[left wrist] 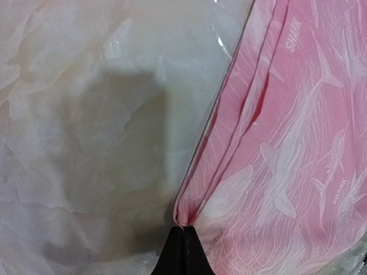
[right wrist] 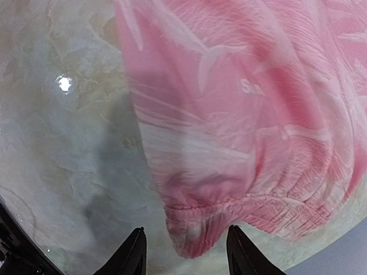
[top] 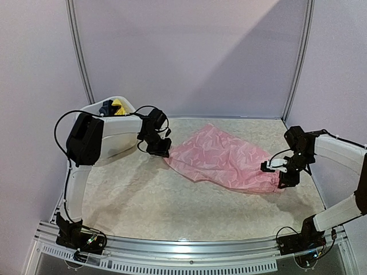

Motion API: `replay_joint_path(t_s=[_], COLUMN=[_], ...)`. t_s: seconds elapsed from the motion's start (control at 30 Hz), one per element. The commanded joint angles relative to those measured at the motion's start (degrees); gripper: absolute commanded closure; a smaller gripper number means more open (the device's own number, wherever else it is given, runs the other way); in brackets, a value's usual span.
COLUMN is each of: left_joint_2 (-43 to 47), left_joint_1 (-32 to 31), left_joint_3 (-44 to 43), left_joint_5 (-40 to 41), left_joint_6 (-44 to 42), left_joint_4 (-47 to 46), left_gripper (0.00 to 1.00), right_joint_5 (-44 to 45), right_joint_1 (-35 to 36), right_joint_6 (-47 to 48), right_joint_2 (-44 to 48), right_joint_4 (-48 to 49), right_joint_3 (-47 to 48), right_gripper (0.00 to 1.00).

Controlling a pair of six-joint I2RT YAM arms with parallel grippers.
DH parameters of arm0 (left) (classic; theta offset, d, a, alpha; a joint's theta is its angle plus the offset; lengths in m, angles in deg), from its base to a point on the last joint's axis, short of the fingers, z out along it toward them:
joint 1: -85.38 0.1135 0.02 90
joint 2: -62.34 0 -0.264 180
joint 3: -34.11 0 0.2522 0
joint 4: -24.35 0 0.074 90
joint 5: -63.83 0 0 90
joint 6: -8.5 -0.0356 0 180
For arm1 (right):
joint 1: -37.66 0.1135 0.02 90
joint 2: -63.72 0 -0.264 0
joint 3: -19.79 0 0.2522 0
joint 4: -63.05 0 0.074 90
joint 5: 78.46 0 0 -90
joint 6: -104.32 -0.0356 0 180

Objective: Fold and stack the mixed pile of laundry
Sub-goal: Smooth out the rectangle-folded shorts at the center of the board.

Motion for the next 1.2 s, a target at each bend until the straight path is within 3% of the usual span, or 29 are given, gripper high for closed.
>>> replay_joint_path(t_s=[0.0,0.17,0.33,0.4,0.73,0.9,0.93,1.03,1.17], left_joint_2=[2.94,6.77,10.79,13.09,30.29,38.51,39.99,44.07,49.75], left_joint_1=[0.76,1.26,1.55,1.56,1.08,-1.29,-2.04,-3.63,-3.71], left_joint_3=[3.93,7.95,12.93,16.23,41.81,50.50,51.31,52.04,48.29], left_joint_5=[1.70,2.79,4.30,4.14,3.05,4.99,5.51,7.88,14.69], left_joint_6=[0.40,0.41,0.68,1.78,14.42,18.36,18.76,18.62,14.56], left_joint_4=[0.80,0.00,-0.56,-1.94,-17.59,-18.60,-18.00,-13.11,-4.44], left_gripper=[1.00,1.00,1.00,1.00,1.00,1.00,0.98,0.72,0.53], right_joint_5=[0.51,8.43,14.85,14.80,12.05,11.55,11.27,9.46,-1.73], right_joint_1=[3.07,4.71,4.77,4.97,7.98,8.09,8.06,6.58,-2.00], right_joint_6=[2.70,3.38,6.26,7.50,8.65,8.61,8.25,7.88,5.93], right_joint_2=[-1.62,-7.10,-7.70,-6.57,-3.36,-3.39,-3.09,-1.08,-0.06], right_joint_4=[2.47,6.55,10.58,10.83,9.56,9.32,9.31,6.83,-3.42], right_joint_3=[-1.65,-3.98,-6.80,-7.13,-7.36,-7.29,-7.27,-5.79,5.18], right_gripper=[0.51,0.55,0.74,0.77,0.72,0.66,0.63,0.52,0.44])
